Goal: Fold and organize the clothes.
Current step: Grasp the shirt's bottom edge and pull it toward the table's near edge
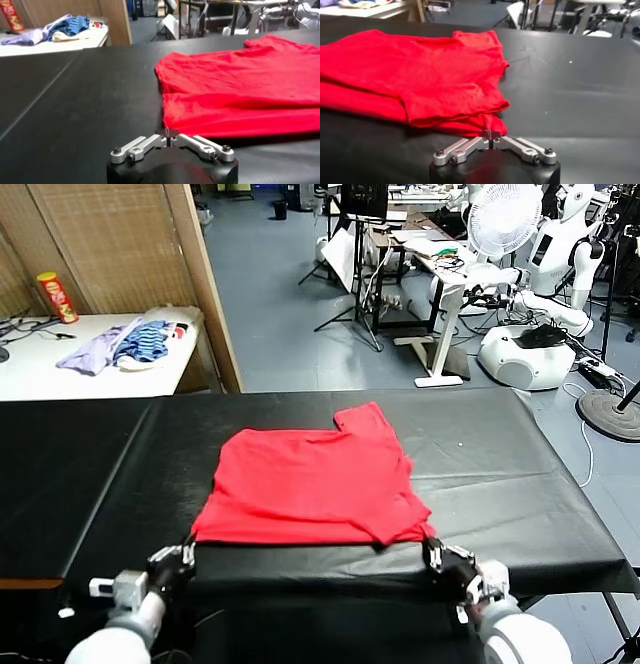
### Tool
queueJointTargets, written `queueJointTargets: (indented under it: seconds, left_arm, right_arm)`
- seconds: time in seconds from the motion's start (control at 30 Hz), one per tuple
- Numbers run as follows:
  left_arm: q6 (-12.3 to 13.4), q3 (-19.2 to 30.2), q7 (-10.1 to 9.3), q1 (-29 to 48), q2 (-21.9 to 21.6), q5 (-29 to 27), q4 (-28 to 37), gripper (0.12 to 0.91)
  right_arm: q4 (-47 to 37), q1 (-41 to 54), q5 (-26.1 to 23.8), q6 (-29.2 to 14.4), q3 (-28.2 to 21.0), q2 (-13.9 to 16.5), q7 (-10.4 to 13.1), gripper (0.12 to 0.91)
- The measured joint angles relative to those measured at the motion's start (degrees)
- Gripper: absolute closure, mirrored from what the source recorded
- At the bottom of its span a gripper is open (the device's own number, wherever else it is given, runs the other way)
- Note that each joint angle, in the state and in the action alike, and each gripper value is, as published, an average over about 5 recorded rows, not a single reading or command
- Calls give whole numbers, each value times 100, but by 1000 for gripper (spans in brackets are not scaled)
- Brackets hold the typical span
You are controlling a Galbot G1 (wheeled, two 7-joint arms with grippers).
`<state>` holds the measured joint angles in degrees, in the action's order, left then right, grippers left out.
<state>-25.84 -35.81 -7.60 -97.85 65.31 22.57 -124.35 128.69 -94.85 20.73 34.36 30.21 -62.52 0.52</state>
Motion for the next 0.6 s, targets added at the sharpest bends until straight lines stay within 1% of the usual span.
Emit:
queueJointTargets:
  seconds: [0.03,0.07,0.1,0.13,0.17,0.2,0.3,0.33,0.4,0.43,0.53,0.6]
  left_arm:
    - [-33,-17,-47,-78,12,2,-71,794]
    - [-66,-29,-98,-148,26,6,-138,745]
    - [-108,-37,-155,-214,43,10,-205,679]
    - [-166,-42,-204,-281,64,15,-278,628]
    - [-235,-45,-242,-344,83,17,-351,578]
    - [-314,-48,-274,-397,99,7,-427,511]
    - [-674,-70,-402,-471,139,-47,-685,353]
    - [-807,-88,-453,-465,144,-39,-779,312]
    - [-1022,-148,-523,-421,138,79,-969,256]
    - [-1082,-190,-534,-382,121,187,-1047,244]
    - [-1134,-297,-572,-120,5,648,-1150,234]
    - [-1150,-299,-683,221,-130,1037,-1058,233]
  right_arm:
    - [74,-18,27,48,32,21,25,484]
    - [149,-25,69,97,70,41,49,417]
    - [225,-21,123,145,113,62,70,357]
    - [292,-7,191,187,164,84,86,315]
    - [345,24,270,215,218,107,101,285]
    - [379,74,340,227,267,128,114,255]
    - [312,414,486,191,337,186,177,231]
    - [231,598,509,172,322,197,212,229]
    - [-17,1049,559,150,232,214,298,228]
    - [-172,1308,589,146,159,223,347,228]
    - [-703,2140,718,131,-141,244,528,227]
    - [-1100,2712,785,117,-394,228,657,227]
